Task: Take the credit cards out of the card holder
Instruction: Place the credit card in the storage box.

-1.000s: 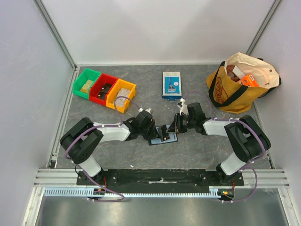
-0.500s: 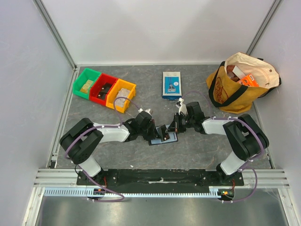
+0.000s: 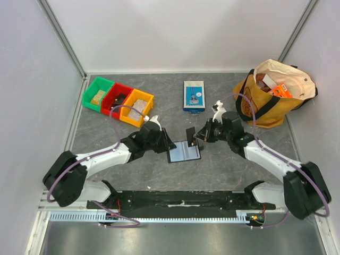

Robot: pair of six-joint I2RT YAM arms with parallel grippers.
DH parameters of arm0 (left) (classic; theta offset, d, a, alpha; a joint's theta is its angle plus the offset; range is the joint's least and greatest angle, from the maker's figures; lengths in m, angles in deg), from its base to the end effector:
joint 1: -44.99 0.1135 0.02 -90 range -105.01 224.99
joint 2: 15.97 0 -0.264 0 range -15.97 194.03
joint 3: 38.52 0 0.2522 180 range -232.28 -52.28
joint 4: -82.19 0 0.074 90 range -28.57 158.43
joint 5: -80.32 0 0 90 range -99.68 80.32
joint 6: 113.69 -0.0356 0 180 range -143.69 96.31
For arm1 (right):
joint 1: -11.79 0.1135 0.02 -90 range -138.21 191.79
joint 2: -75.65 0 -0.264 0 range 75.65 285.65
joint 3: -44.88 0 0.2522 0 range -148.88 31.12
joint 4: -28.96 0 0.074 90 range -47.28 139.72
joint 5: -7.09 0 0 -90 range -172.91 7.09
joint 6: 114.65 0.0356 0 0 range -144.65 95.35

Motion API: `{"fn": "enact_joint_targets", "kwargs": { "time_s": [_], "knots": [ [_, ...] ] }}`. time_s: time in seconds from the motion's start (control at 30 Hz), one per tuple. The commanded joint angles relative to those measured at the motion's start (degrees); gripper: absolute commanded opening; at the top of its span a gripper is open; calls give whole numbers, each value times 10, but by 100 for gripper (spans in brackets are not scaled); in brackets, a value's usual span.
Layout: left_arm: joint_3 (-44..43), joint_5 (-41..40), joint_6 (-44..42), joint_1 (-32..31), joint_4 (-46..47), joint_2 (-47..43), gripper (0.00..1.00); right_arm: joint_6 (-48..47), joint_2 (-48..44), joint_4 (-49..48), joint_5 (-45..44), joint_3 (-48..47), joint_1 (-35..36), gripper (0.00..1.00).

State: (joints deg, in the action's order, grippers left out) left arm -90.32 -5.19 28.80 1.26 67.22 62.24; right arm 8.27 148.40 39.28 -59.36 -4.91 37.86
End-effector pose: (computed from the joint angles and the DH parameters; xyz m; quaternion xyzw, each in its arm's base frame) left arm 0.1961 -0.1915 0.1874 -0.0535 0.9092 -0.3301 0.2481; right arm 0.2301 0.1284 0.2087 -0.0453 0.8657 0.3853 0.3163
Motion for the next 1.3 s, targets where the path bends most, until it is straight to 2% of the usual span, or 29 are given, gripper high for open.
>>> {"fn": "enact_joint_targets", "kwargs": {
  "time_s": [0.0,0.03,0.07,0.1,0.13,0.23,0.47,0.9,1.03,1.13,1.2,1.23,1.27],
  "knots": [
    [4,-23,-2,1,-4,-75,46,77,-89,-18,-54,28,-1,0],
    [9,-20,2,1,7,-93,61,109,-111,-42,-54,42,0,0],
    [14,-14,8,2,9,-115,71,144,-132,-76,-54,58,0,0],
    [20,-9,10,1,39,-125,77,176,-149,-129,-54,77,0,0],
    [25,2,16,0,55,-143,82,210,-164,-153,-54,94,1,0],
    [45,27,35,-3,127,-173,87,283,-191,-277,-70,141,11,0],
    [53,26,67,-40,209,-169,88,343,-211,-396,-121,177,67,0],
    [86,-4,118,-55,315,-163,74,373,-194,-469,-157,196,110,0],
    [97,-10,119,-57,348,-165,56,378,-176,-495,-151,193,117,0],
    [104,-16,112,-57,359,-170,32,383,-162,-507,-144,192,119,0],
    [104,-13,97,-52,351,-179,10,374,-150,-509,-136,189,119,0],
    [98,-7,85,-46,337,-184,2,365,-148,-508,-127,187,119,2],
    [93,1,71,-38,311,-192,2,354,-147,-507,-118,185,119,6]
  ]
}}
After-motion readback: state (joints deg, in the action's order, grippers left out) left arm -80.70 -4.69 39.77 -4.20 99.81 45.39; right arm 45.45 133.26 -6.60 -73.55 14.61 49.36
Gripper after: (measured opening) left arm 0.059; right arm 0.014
